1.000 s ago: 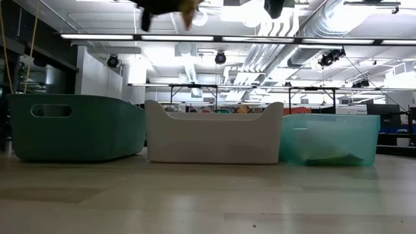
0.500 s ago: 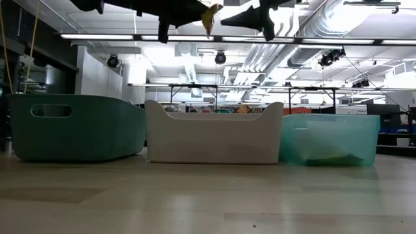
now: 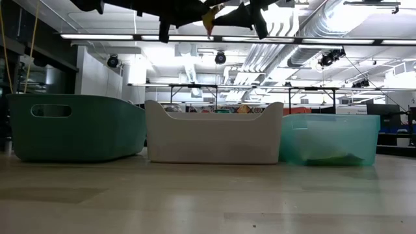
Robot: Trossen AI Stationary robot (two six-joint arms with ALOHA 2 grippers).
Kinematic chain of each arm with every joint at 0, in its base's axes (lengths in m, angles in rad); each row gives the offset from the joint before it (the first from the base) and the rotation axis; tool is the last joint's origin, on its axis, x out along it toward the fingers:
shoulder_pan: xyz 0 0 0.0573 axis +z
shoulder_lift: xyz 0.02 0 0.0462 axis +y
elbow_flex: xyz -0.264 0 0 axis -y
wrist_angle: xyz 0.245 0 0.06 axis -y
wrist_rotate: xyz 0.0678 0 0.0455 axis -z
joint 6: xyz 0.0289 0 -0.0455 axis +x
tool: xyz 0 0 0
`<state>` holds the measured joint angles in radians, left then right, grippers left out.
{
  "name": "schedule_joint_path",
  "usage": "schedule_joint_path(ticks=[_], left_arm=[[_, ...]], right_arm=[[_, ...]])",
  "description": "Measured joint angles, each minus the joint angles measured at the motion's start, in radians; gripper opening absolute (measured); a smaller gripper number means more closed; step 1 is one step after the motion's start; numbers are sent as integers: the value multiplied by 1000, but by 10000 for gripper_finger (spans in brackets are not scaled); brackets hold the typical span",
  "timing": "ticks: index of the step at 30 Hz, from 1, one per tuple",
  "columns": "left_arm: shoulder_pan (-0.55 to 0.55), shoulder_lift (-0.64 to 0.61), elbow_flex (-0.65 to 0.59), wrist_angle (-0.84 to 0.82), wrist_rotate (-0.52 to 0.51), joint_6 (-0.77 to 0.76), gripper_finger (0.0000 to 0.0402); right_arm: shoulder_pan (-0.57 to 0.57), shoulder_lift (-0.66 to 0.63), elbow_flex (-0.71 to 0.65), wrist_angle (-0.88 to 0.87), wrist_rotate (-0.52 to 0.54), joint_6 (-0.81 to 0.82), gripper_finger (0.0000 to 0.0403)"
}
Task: Sort candy
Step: Put the yellow candy into the light green bin
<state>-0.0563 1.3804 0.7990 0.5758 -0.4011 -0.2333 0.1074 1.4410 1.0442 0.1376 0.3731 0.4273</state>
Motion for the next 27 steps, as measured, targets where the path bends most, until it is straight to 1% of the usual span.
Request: schedule_joint_path(ticks=[3, 6, 7, 8, 12, 15, 17, 19, 22, 25, 27], left_arm=[[0, 0, 0, 5, 1, 0, 0], [0, 0, 0, 6, 1, 0, 0], [0, 0, 0, 6, 1, 0, 1], [0, 0, 0, 5, 2, 1, 2], [0, -9, 0, -15, 29, 47, 28], [0, -59, -1, -103, 34, 53, 63], [4, -120, -1, -208, 29, 53, 90], [5, -189, 0, -345, 1, 53, 117], [5, -288, -1, -556, -27, 49, 150], [4, -357, -1, -711, -28, -15, 169], [-3, -382, -2, -767, -28, -56, 173]], right_arm=[[0, -2, 2, -7, 5, 20, 139], [0, -2, 2, -8, 9, 20, 49], [0, -2, 2, -7, 9, 20, 26], [0, -2, 2, -8, 8, 19, 15], [0, -5, 2, -21, 3, 18, 23], [0, -48, 2, -108, 16, 8, 7], [-1, -92, 3, -206, 32, 9, 7], [-1, -143, 3, -332, 41, 19, 7], [15, -215, 3, -531, 41, 82, 3], [57, -245, 3, -749, 35, 184, 3], [97, -246, -14, -857, 30, 254, 2]])
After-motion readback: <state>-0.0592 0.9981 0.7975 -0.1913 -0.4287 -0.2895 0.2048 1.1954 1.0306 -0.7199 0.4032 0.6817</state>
